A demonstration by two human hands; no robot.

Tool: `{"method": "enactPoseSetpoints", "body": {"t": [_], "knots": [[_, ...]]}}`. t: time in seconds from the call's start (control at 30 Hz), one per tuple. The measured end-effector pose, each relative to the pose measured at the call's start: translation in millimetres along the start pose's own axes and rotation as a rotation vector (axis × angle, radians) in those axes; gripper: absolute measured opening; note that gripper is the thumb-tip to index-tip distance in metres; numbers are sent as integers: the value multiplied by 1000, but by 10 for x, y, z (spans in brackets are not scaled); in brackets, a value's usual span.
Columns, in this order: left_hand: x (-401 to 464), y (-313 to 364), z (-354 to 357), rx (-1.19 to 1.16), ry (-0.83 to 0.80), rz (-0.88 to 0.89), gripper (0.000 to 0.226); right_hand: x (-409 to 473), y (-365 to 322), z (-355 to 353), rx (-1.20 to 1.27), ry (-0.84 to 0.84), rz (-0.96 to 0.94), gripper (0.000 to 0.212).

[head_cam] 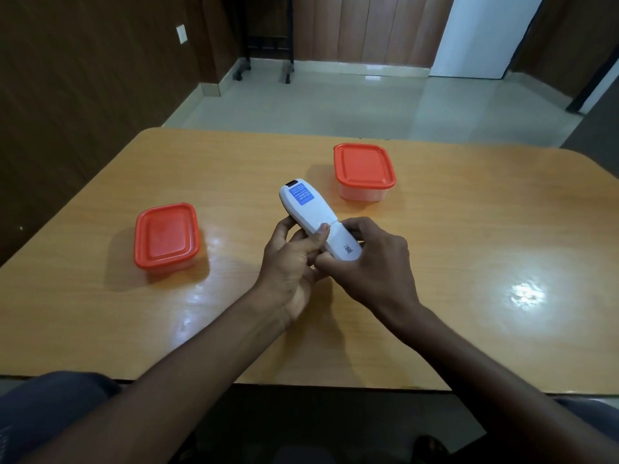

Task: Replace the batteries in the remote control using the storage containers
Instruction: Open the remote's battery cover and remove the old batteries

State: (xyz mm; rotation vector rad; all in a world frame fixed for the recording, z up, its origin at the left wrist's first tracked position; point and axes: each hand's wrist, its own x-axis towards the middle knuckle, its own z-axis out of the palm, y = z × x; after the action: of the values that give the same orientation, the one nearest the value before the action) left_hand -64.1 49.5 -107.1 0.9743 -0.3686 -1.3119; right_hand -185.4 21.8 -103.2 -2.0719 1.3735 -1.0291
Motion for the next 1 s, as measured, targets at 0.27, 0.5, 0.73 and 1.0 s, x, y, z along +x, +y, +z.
{"method": "enactPoseSetpoints", "body": {"t": [0.27,0.5,0.73,1.0], "knots": [[31,-20,23,43,53,56,45,59,36,-50,-167,-10,-138,50],[44,-4,15,105,72,110,41,117,57,-66,-168,-55,-204,39],[154,166,-104,80,161,113,43,23,65,-73,-204,-63,-162,51],[131,118,-154,237,100,72,33,121,232,-125,-149,59,-42,55]]}}
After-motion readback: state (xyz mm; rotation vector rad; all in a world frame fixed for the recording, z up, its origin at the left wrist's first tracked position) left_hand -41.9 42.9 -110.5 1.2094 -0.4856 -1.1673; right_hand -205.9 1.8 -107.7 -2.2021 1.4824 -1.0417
